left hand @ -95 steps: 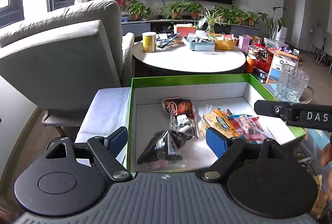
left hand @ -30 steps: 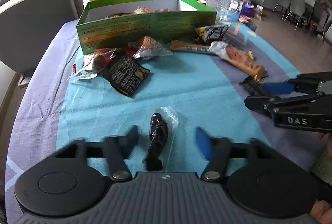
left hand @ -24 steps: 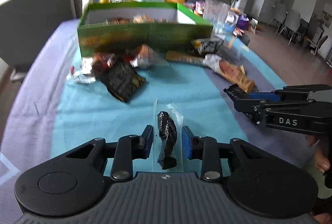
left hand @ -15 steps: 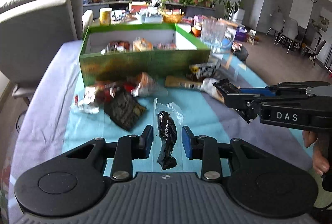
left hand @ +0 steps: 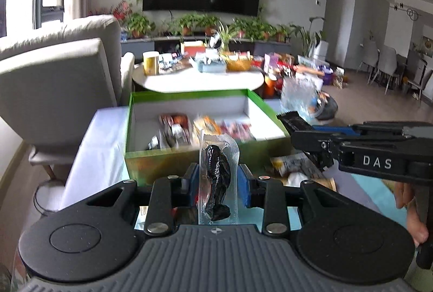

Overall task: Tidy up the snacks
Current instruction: 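Carry both packets over the green box and open both tools to drop them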

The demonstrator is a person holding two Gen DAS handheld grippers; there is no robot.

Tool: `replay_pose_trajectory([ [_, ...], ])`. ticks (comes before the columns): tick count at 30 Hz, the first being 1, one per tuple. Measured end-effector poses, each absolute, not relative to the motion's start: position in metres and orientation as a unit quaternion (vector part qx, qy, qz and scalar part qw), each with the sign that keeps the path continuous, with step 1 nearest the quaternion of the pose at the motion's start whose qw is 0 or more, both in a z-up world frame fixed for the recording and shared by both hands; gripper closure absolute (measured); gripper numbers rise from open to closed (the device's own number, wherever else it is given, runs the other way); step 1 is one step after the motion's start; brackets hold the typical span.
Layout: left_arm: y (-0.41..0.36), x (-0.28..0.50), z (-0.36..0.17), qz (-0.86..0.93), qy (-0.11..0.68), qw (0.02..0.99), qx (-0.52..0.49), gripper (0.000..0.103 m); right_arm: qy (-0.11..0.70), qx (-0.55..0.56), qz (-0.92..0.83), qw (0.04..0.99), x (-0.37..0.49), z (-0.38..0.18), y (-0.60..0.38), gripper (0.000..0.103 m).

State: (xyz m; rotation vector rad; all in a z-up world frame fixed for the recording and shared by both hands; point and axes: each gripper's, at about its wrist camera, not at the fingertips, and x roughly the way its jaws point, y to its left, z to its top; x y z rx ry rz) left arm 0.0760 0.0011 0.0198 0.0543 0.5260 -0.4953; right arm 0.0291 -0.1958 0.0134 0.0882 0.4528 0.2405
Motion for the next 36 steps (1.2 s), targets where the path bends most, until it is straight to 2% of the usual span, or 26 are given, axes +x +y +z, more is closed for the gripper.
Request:
replay_pose_trajectory([
  [15, -0.007, 0.153, 0.044, -0.216, 0.220, 0.951, 0.016, 0.074, 0.199, 0.056, 0.116, 0.972, 0.088, 0.026, -0.198, 0.074],
  [36, -0.019, 0.233, 0.014, -0.193, 0.261, 0.946, 0.014, 0.074, 0.236, 0.087, 0.106, 0.962, 0.154, 0.003, -0.208, 0.074],
])
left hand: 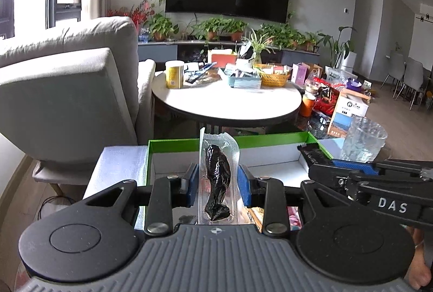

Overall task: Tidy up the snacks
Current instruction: 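Carry both packets over the green box and open both tools to drop them, then grasp the black-and-yellow packet with the left tool while the right tool grasps the orange bread packet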

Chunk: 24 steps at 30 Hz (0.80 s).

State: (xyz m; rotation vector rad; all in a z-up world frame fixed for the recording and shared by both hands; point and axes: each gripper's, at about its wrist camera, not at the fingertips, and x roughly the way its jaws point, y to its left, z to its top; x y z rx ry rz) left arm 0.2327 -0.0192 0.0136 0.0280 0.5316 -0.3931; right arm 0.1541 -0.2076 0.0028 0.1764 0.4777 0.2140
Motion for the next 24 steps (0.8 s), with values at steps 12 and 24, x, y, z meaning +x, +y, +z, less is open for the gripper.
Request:
replay_pose_trajectory([
  [12, -0.021, 0.250, -0.004, -0.190, 0.285, 0.939, 0.011, 0.072, 0.260, 0.095, 0.099, 0.956, 0.170, -0.011, -0.211, 0.074],
  [24, -0.021, 0.239, -0.004, -0.185, 0.282, 0.941, 0.021, 0.061, 0.281, 0.112, 0.091, 0.949, 0.171, -0.015, -0.214, 0.072],
])
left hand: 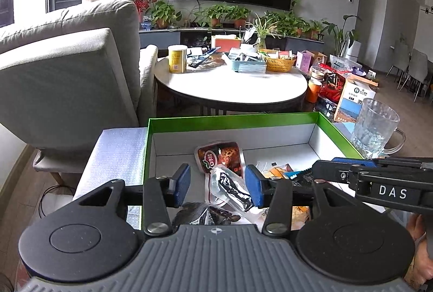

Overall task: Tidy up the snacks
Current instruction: 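Grasp the black-and-yellow packet with the left tool while the right tool grasps the orange bread packet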

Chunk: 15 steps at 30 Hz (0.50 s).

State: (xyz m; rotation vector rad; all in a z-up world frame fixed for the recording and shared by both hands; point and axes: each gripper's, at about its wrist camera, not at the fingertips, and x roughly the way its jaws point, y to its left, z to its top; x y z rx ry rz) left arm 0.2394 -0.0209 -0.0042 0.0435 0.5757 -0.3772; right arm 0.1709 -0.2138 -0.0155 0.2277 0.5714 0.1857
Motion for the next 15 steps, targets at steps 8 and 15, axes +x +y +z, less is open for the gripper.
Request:
replay_pose_trajectory([
  [8, -0.014, 0.222, 0.003, -0.181, 0.275, 0.944, 0.018, 0.059, 0.273, 0.114, 0.087, 0.951, 0.157, -0.009, -0.214, 0.055],
  [15, -0.004, 0.197, 0.010, -0.177, 0.270, 0.946, 0.020, 0.057, 0.257, 0.106, 0.101, 0.955, 0.135, -0.003, -0.212, 0.047],
])
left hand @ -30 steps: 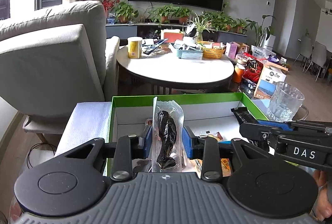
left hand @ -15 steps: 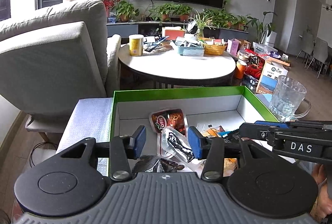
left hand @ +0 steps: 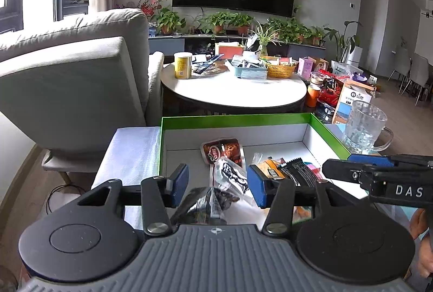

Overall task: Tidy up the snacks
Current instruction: 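Grasp the black-and-yellow packet with the left tool while the right tool grasps the orange bread packet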

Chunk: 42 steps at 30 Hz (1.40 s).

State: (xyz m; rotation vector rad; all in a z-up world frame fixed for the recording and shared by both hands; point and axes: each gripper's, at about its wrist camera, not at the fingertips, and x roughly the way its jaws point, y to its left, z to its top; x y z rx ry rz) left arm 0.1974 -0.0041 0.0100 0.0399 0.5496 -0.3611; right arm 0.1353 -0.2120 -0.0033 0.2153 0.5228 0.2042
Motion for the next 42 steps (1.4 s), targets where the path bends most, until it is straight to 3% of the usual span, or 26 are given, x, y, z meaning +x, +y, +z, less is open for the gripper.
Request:
replay_pose_trajectory([
  [14, 0.018, 0.139, -0.009, -0.180, 0.308, 0.934, 0.018, 0.054, 0.288, 0.111, 0.054, 0.950, 0.078, -0.025, -0.248, 0.047],
  [32, -0.022, 0.098, -0.064, -0.234, 0.367, 0.892, 0.119, 0.053, 0.347, 0.037, 0.047, 0.936, 0.040, -0.073, -0.233, 0.047],
  [35, -0.026, 0.090, -0.069, -0.256, 0.378, 0.882, 0.115, 0.055, 0.342, 0.022, 0.039, 0.939, 0.038, -0.077, -0.231, 0.047],
  [38, -0.032, 0.077, -0.069, -0.277, 0.367, 0.879, 0.127, 0.067, 0.335, 0.021, 0.026, 0.942, 0.033, -0.077, -0.231, 0.047],
  [42, -0.037, 0.062, -0.066, -0.309, 0.363, 0.868, 0.136, 0.073, 0.339, 0.070, 0.050, 0.937, 0.027, -0.075, -0.240, 0.051],
])
